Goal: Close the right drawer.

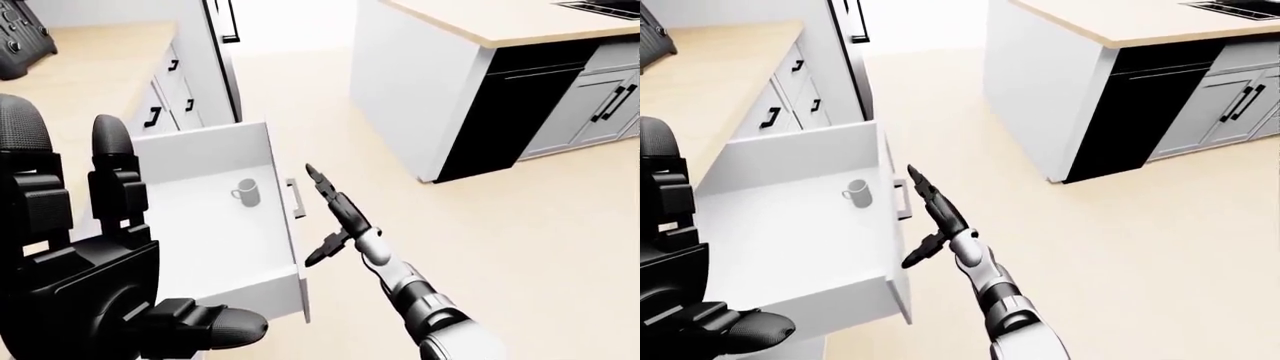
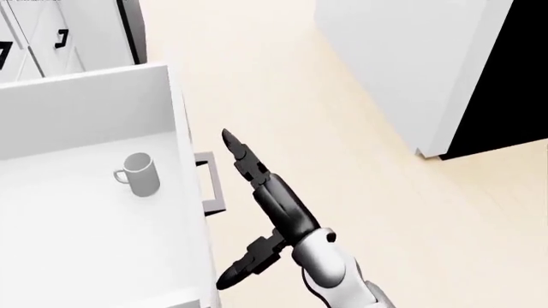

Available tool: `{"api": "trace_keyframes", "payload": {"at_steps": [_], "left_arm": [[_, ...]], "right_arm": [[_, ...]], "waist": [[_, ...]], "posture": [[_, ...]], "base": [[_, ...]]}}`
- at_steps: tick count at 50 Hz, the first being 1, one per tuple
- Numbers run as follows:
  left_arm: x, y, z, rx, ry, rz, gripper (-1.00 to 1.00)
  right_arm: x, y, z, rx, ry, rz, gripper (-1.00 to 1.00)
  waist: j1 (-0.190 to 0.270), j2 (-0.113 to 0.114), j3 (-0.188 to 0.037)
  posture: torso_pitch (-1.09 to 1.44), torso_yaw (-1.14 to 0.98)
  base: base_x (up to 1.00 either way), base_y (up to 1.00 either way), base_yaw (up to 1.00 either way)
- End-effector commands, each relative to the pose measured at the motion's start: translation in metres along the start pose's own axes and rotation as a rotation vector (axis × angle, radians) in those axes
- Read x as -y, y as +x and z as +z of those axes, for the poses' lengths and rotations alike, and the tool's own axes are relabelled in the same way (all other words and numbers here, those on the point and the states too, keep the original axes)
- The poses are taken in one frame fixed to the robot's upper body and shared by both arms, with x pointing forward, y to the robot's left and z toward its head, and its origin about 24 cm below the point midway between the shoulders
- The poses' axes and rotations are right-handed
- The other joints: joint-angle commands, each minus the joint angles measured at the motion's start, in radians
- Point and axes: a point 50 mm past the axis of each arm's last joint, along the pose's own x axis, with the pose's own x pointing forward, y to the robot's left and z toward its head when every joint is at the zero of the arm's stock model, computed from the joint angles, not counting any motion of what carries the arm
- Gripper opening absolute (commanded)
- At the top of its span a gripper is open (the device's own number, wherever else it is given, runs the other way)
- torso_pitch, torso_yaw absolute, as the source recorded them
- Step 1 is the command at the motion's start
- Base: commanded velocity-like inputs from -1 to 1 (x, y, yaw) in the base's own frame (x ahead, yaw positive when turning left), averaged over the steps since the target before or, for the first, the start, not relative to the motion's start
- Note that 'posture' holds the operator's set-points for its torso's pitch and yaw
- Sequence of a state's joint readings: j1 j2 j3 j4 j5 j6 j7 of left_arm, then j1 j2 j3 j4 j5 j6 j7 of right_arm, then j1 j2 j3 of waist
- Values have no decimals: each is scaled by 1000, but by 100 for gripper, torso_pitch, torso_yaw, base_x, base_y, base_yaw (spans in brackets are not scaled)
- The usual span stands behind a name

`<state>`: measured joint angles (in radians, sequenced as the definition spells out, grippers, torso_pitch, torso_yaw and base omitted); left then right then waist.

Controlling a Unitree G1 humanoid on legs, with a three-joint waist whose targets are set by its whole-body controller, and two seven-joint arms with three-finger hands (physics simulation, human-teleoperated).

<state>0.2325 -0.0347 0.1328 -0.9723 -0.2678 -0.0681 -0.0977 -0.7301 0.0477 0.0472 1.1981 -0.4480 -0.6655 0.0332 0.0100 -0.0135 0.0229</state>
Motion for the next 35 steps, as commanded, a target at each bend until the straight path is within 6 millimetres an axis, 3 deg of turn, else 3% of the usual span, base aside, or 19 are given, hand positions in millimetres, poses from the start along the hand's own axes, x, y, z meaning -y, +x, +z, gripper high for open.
{"api": "trace_keyframes", "payload": {"at_steps": [1, 35], "left_arm": [[2, 2, 9, 55, 1, -13, 100], [1, 2, 9, 57, -2, -12, 100]], "right_arm": [[-7, 11, 21, 102, -29, 56, 100], [-40, 26, 37, 111, -71, 217, 100]], "waist": [[5, 4, -17], [3, 11, -15]], "posture": [[0, 0], [0, 0]], "base": [[0, 0, 0], [0, 0, 0]]}}
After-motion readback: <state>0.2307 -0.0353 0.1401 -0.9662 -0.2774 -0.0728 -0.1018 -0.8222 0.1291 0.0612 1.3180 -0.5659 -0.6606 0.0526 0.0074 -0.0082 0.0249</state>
